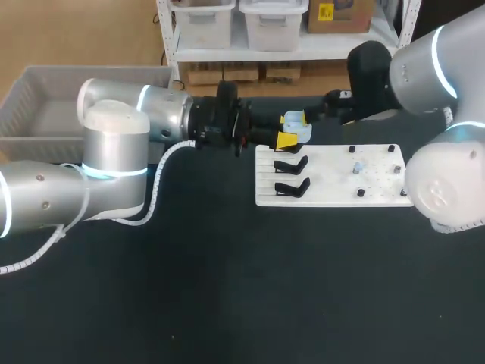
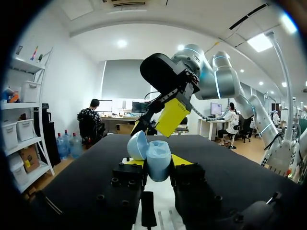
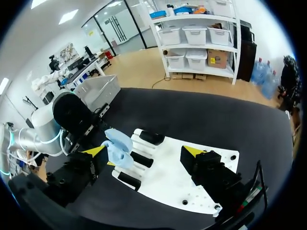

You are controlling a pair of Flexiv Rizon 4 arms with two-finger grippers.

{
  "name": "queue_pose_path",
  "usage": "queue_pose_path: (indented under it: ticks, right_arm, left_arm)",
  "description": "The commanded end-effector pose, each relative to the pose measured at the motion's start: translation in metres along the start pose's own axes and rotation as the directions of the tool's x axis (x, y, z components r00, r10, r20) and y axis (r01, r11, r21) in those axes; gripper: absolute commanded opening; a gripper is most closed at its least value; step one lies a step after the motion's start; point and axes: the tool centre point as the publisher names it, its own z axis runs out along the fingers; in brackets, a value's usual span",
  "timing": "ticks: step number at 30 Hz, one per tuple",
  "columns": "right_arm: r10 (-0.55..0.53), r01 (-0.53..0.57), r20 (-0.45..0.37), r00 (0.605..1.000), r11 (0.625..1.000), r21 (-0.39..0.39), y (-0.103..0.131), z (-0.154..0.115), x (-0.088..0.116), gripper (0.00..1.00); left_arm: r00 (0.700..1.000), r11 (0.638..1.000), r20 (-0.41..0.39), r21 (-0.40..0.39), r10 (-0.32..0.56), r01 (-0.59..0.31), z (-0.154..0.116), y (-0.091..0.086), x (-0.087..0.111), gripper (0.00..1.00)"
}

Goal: Pick up each earbud case from the left stands, insert the matching earbuds, close the lid, and place the case in the box.

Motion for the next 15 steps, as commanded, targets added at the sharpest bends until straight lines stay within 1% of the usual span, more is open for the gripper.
queue_pose_path:
  ticks: [1, 5, 10, 15]
  right_arm:
    - [-0.038, 0.037, 0.012, 0.999, 0.992, 0.121, -0.001, -0.028, 0.011, 1.00]
    - [-0.089, 0.095, -0.037, 0.995, 0.973, 0.211, -0.011, -0.049, 0.020, 1.00]
    - [-0.090, 0.125, -0.128, 0.988, 0.946, 0.299, -0.027, -0.071, 0.038, 1.00]
    - [-0.053, 0.131, -0.236, 0.970, 0.934, 0.331, -0.040, -0.082, 0.063, 1.00]
  left_arm:
    - [1.000, 1.000, 0.000, -0.001, 0.000, 0.000, 0.000, 0.000, 0.000, 0.00]
    - [1.000, 1.000, 0.000, -0.001, 0.000, 0.000, 0.000, 0.000, 0.000, 0.00]
    - [1.000, 1.000, 0.000, -0.001, 0.000, 0.000, 0.000, 0.000, 0.000, 0.00]
    - [1.000, 1.000, 0.000, -0.001, 0.000, 0.000, 0.000, 0.000, 0.000, 0.00]
